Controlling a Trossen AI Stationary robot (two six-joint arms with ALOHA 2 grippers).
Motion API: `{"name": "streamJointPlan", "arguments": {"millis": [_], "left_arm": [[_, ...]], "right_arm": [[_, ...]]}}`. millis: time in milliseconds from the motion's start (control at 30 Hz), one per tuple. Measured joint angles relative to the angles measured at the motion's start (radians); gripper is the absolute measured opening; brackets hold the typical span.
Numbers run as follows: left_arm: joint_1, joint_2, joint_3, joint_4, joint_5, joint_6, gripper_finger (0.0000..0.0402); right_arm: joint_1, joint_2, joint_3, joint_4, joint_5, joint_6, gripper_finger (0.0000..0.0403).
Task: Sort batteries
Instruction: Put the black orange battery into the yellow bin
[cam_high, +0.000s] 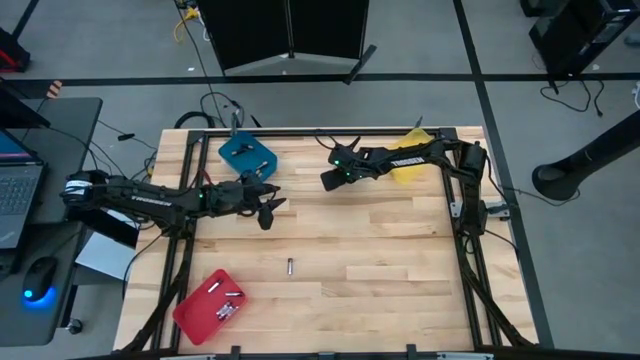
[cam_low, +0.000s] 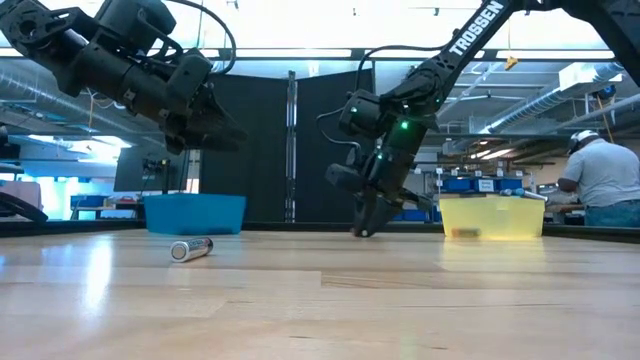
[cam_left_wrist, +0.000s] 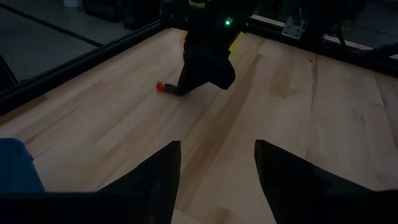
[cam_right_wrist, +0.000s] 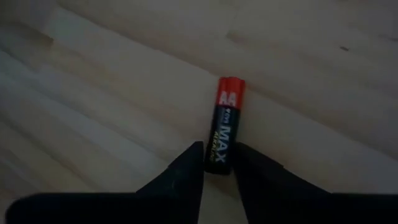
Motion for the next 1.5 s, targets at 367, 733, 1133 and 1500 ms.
{"name": "streamJointPlan", "arguments": {"millis": [367, 733, 1133, 1500], "left_arm": [[-0.012, 0.000, 0.000, 0.000, 0.000, 0.000, 0.0214], [-0.038, 0.000, 0.000, 0.000, -0.001, 0.023, 0.0214], [-0.058, 0.000, 0.000, 0.009, -0.001, 0.032, 0.0213], [-0.058, 0.000, 0.000, 0.024, -0.001, 0.055, 0.0213]], "right_arm": [[0.004, -0.024, 0.015, -0.080, 0.017, -0.115, 0.0062], [0.032, -0.277, 0.098, -0.525, 0.191, -0.301, 0.0059], [-0.173, -0.486, -0.022, -0.839, 0.307, -0.472, 0.0059], [-0.430, -0.429, -0.231, -0.506, 0.171, -0.772, 0.0059]]}}
